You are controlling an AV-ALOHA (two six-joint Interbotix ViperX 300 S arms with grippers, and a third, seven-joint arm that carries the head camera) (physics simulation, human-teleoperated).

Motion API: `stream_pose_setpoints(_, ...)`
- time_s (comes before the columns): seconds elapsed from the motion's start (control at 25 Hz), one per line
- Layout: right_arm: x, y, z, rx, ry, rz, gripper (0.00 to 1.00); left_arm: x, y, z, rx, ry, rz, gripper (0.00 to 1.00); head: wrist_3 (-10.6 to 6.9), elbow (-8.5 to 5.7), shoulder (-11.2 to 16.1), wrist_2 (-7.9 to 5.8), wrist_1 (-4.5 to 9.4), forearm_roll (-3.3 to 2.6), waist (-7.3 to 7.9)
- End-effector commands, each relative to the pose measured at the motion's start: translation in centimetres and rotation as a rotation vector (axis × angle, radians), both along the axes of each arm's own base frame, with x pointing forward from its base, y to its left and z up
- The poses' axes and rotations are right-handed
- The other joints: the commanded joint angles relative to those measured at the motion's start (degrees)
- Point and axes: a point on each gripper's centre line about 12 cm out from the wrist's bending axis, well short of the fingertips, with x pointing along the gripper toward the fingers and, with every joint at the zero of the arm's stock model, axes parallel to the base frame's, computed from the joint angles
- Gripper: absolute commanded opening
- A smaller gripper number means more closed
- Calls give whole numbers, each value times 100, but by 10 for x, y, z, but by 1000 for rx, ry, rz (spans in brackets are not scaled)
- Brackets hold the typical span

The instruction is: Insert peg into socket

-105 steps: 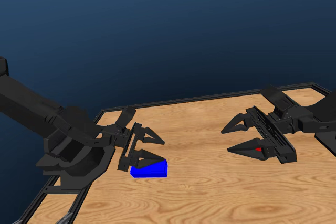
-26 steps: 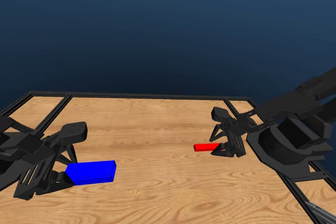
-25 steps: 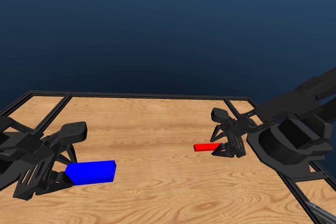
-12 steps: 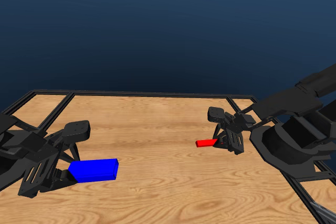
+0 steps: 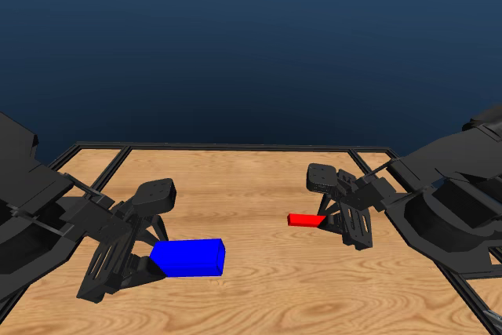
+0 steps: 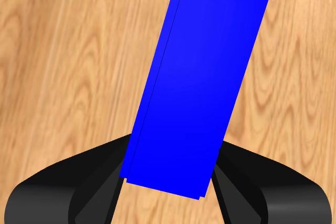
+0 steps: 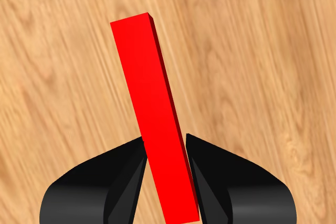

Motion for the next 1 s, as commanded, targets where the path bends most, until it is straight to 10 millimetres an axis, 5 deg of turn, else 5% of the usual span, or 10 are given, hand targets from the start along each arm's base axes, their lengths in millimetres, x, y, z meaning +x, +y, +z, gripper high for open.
stream_pose_setpoints(0.04,19,15,27,-8,-67,27,0,7,-8,9,-6,-42,-17,0,57,-35,-96,26,-41,21,70)
stream_pose_setpoints(0.36,57,47,76,11,-178,58,0,9,-8,17,9,-30,11,0,174,-22,-62,68,75,59,169)
stream_pose_setpoints(1.0,114,77,73,38,-195,189,0,23,-7,35,66,-60,32,0,235,20,22,21,311,87,297)
